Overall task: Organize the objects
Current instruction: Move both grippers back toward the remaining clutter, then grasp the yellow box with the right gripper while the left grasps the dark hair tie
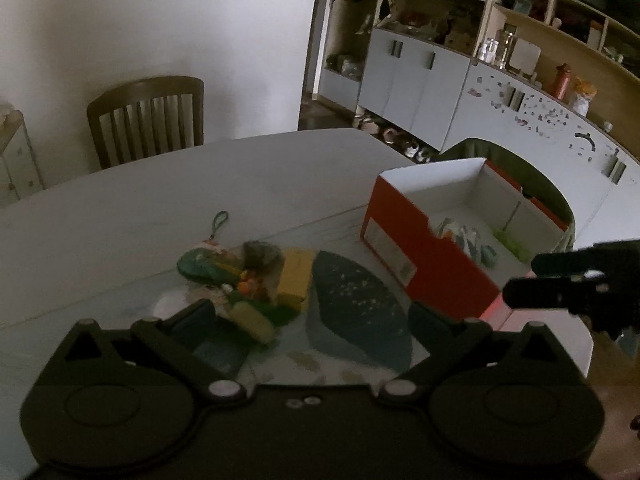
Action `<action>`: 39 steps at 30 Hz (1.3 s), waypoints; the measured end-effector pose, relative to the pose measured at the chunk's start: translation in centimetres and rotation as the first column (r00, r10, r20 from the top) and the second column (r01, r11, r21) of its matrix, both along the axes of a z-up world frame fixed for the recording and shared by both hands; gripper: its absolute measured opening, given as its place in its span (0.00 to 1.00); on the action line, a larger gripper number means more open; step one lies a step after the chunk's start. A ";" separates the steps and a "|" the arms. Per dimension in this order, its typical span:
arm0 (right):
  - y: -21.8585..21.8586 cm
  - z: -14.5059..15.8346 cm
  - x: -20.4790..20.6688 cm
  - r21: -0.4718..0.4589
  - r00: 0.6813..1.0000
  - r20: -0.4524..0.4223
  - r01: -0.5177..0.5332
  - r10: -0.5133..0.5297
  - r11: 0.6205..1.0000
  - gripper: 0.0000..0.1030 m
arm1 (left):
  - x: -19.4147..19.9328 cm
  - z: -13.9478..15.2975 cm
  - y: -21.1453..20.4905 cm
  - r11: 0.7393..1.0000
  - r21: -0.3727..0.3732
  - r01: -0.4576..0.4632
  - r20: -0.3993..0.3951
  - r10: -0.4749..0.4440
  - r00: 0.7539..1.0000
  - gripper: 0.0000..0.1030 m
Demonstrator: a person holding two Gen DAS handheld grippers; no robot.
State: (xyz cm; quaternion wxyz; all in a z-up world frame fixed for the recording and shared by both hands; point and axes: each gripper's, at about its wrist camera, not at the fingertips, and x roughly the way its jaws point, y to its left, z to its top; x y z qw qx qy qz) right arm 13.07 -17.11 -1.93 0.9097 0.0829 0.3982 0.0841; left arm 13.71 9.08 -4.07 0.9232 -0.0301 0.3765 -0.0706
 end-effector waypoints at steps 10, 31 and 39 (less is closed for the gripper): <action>3.7 -1.4 1.3 -0.031 0.999 -0.051 -0.016 0.014 0.999 0.77 | -2.3 -4.3 4.5 1.000 0.018 -0.019 -0.081 0.020 0.997 0.99; 7.7 -5.3 9.3 -0.097 0.993 -0.112 0.017 -0.028 0.995 0.77 | -2.0 -10.5 6.9 0.997 0.010 -0.082 -0.197 0.082 0.977 0.87; 9.2 -7.9 14.3 -0.101 0.982 -0.165 0.071 -0.087 0.992 0.77 | -1.9 -11.0 6.4 0.997 0.008 -0.083 -0.206 0.083 0.975 0.76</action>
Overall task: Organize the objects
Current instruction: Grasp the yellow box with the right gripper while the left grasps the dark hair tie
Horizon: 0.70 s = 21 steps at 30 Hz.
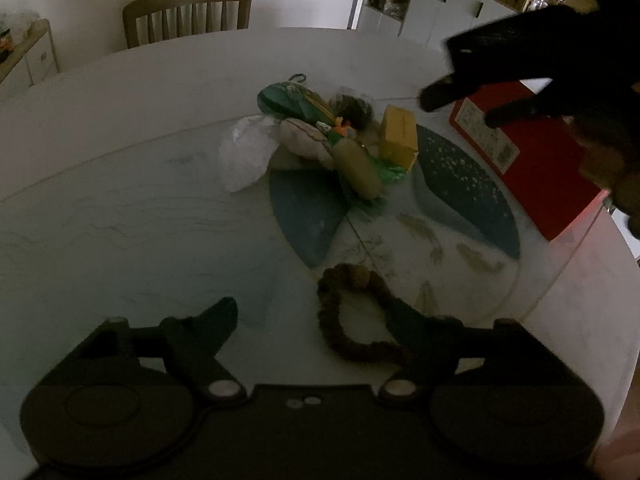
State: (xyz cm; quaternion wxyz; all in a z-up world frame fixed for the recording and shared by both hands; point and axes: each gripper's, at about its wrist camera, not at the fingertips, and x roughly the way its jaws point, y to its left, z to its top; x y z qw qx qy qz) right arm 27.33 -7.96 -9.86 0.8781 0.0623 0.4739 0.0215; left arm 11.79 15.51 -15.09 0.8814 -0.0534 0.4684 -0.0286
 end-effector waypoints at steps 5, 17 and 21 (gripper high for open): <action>0.6 -1.8 2.2 -0.001 0.998 -0.043 0.041 -0.041 0.999 0.77 | 0.1 -0.4 -0.2 1.000 -0.002 0.003 -0.013 -0.003 1.000 0.67; 2.0 -4.2 5.2 -0.052 0.991 -0.113 0.066 -0.071 0.996 0.64 | 0.4 -0.3 -1.6 0.999 0.009 0.044 -0.010 -0.044 0.999 0.35; 2.5 -4.6 5.5 -0.068 0.991 -0.123 0.046 -0.055 0.997 0.61 | 0.4 -0.2 -1.6 1.000 0.002 0.029 -0.012 -0.029 0.999 0.18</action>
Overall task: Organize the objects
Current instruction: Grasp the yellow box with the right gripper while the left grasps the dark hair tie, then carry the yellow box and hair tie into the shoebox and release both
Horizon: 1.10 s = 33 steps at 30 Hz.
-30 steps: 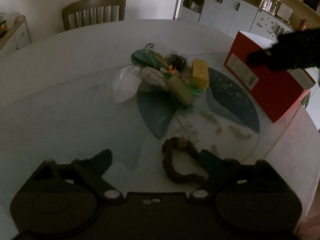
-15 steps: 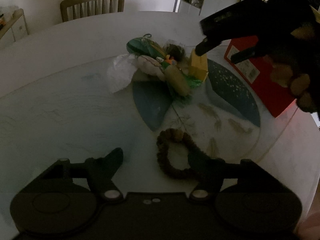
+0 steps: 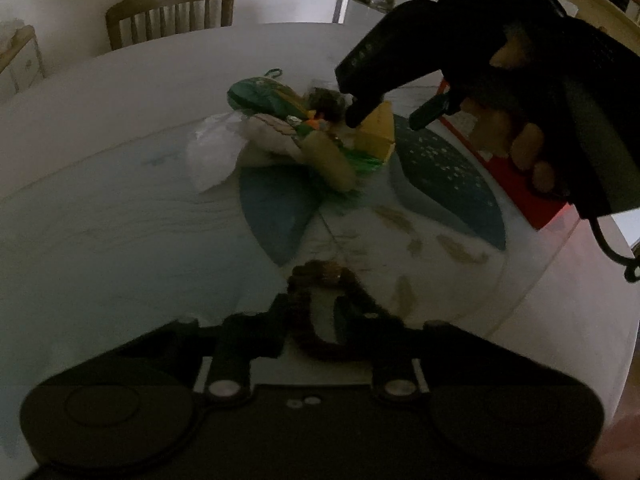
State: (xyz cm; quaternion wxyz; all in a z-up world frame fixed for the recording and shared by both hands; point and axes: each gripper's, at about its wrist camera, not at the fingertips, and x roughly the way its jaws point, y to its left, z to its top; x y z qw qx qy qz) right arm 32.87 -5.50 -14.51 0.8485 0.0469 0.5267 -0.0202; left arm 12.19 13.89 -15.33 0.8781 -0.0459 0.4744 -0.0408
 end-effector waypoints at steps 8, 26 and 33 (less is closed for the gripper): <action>0.4 -0.9 0.4 -0.009 0.998 -0.043 -0.043 0.042 0.999 0.32 | 0.0 0.2 0.2 1.000 -0.001 -0.021 -0.002 0.021 1.000 0.07; -3.0 2.7 -5.7 0.077 0.994 -0.013 -0.108 0.109 0.991 0.28 | -0.3 2.3 -1.0 0.998 -0.061 -0.023 0.004 0.023 1.000 0.06; -5.3 5.5 -9.8 0.134 0.994 0.005 -0.110 0.111 0.985 0.28 | -0.2 4.2 -2.2 0.995 -0.094 -0.020 0.025 0.023 0.999 0.05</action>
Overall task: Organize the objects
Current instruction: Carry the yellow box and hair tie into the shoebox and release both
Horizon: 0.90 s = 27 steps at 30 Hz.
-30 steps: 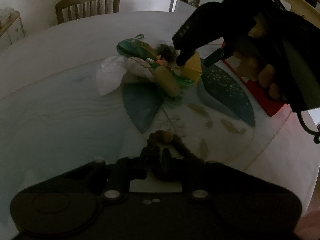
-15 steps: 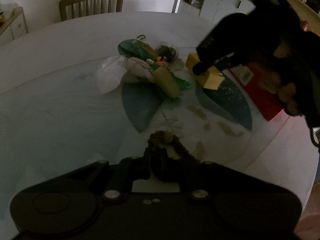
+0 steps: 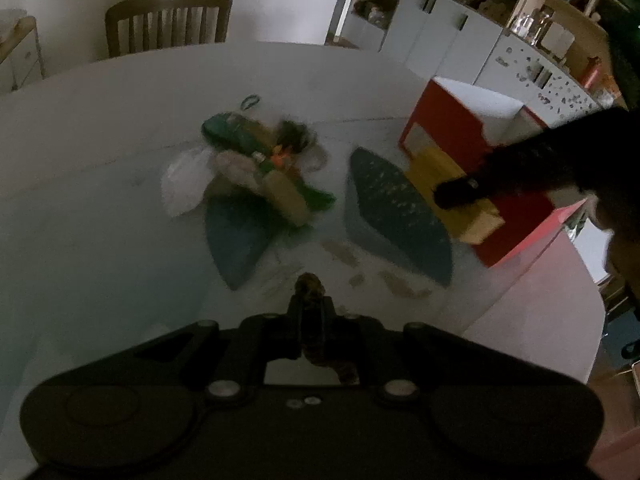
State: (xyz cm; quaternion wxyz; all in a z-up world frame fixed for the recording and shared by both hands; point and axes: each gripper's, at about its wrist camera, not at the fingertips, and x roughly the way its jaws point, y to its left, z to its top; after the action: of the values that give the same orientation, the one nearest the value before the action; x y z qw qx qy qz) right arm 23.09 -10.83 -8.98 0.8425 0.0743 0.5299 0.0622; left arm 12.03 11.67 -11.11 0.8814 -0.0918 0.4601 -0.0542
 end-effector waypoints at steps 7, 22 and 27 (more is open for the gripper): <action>-3.1 3.1 -3.7 0.045 0.999 0.044 0.008 -0.010 0.999 0.28 | 0.3 2.7 -2.0 0.998 -0.060 0.015 0.031 -0.013 0.999 0.05; -10.9 6.2 -6.7 0.060 0.997 0.070 0.026 -0.030 0.998 0.28 | 3.9 8.7 -9.7 0.988 -0.120 0.101 0.120 -0.087 0.989 0.05; -14.8 6.8 -6.7 0.060 0.994 0.084 0.059 -0.064 0.996 0.28 | 5.6 9.9 -12.5 0.983 -0.121 0.137 0.150 -0.118 0.982 0.05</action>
State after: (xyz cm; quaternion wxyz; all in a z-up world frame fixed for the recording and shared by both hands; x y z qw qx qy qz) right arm 16.36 -25.68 -2.23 0.8635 0.1122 0.4886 0.0547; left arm 17.64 -0.86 -1.19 0.8988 -0.1155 0.3965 -0.1472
